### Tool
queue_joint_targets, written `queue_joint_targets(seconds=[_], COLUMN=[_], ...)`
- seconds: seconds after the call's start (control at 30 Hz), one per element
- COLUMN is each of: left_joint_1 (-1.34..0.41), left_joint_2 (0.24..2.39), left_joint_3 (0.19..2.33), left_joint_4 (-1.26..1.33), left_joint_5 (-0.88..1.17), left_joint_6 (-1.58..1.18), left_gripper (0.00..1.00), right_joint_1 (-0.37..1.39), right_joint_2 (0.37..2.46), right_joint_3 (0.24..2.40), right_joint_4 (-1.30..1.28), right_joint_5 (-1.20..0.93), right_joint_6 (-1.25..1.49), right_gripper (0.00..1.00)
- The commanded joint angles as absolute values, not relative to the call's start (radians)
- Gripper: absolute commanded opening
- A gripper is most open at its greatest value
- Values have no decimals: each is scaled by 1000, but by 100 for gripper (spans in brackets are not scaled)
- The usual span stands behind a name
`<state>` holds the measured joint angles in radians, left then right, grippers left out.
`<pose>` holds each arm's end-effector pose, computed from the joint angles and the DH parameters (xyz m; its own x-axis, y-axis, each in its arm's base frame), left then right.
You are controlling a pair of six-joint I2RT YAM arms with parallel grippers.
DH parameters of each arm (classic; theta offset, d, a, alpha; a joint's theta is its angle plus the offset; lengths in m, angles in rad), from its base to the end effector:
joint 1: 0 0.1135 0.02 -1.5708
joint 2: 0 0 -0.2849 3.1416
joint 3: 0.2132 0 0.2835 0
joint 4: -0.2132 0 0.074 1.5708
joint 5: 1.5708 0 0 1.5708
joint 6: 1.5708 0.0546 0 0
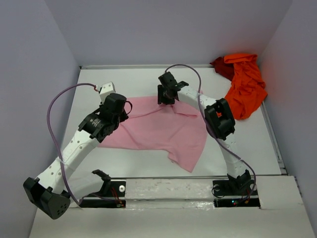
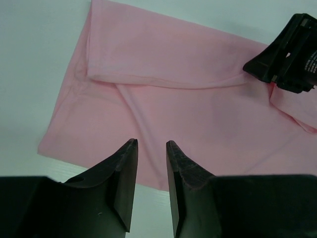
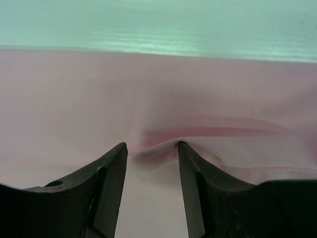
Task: Fold and stack the t-shirts
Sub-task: Move the right arm to the center of the board with the 1/3-folded T-shirt.
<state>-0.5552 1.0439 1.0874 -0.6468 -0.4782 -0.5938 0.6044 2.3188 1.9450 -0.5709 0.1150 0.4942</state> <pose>0.2272 -0.1114 0.3622 -0.4813 -0.2860 -0.8286 -0.1488 0.9582 -0.2443 0.4716 0.3181 0.1731 -0.8285 0.0005 -0.5600 -0.1320 0.9717 0.1961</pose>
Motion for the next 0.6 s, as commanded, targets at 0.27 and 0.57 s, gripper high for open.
queue_joint_targets(seconds=[0.27, 0.57], left_joint_1=[-560, -560], left_joint_2=[986, 1008], left_joint_3=[1104, 1123], left_joint_4=[-696, -686], left_joint_5=[-491, -485], left_joint_6=[-607, -606], left_gripper=[39, 39], right_joint_1=[614, 614], right_joint_2=[2390, 2388], right_joint_3=[2165, 2099], right_joint_4=[-601, -609], right_joint_5=[37, 12], right_joint_6=[506, 503], right_gripper=[52, 52])
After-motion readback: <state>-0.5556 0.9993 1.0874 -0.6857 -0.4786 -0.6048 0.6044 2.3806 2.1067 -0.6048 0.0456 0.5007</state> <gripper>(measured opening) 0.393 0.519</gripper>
